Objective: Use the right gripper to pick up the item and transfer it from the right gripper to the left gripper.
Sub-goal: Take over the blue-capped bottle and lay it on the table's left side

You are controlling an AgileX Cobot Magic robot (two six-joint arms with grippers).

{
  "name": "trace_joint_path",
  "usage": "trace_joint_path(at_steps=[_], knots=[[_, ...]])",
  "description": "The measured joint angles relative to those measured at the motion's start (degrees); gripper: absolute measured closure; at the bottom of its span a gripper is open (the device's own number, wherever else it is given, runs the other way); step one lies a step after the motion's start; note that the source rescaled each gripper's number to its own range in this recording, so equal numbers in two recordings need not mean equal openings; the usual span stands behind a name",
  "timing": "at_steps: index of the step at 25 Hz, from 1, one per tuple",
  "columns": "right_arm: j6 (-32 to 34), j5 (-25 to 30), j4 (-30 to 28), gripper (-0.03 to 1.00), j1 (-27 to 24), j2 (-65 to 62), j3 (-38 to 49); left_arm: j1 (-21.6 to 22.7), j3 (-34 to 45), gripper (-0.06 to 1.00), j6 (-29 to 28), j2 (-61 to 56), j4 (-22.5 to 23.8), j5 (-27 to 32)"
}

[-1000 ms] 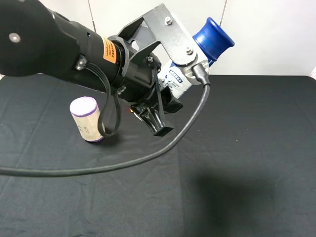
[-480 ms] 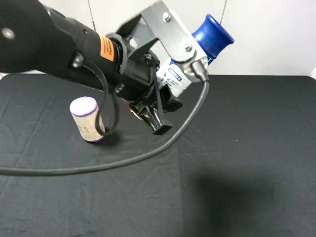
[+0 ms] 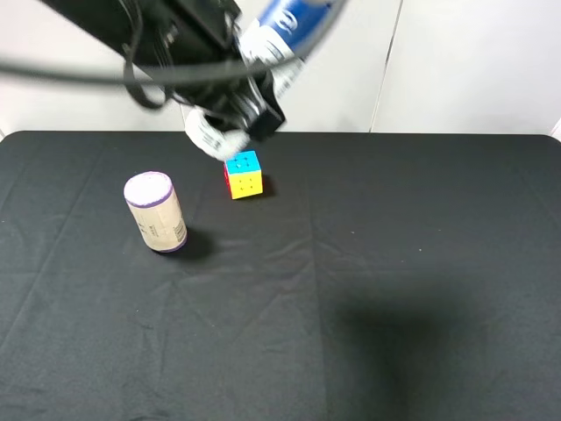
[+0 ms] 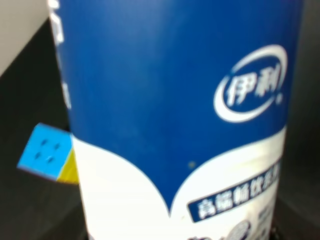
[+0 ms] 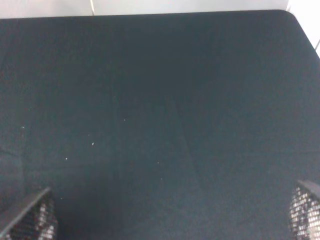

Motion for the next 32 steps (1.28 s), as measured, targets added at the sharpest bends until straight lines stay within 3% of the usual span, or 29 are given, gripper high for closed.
trace_joint_path(at_steps=[7,12,24,28,32], knots=[[0.0,0.0,0.0,-0.03,0.0,0.0,0.0,5.4,-4.9,0.88,-8.1,0.0,4.0,9.7],[0.0,0.0,0.0,-0.03,0.0,0.0,0.0,10.7,-7.3,0.88,-9.6,0.0,4.5,15.3],[0.0,0.0,0.0,-0.03,0.0,0.0,0.0,27.0,-7.4,0.88,-9.8,0.0,4.5,18.0],[0.0,0.0,0.0,-0.03,0.0,0.0,0.0,33.5,-7.4,0.88,-8.1,0.0,2.5,18.1],[0.0,0.0,0.0,-0.03,0.0,0.0,0.0,40.2,-6.6,0.88,-3.4,0.1,-3.2,18.1]])
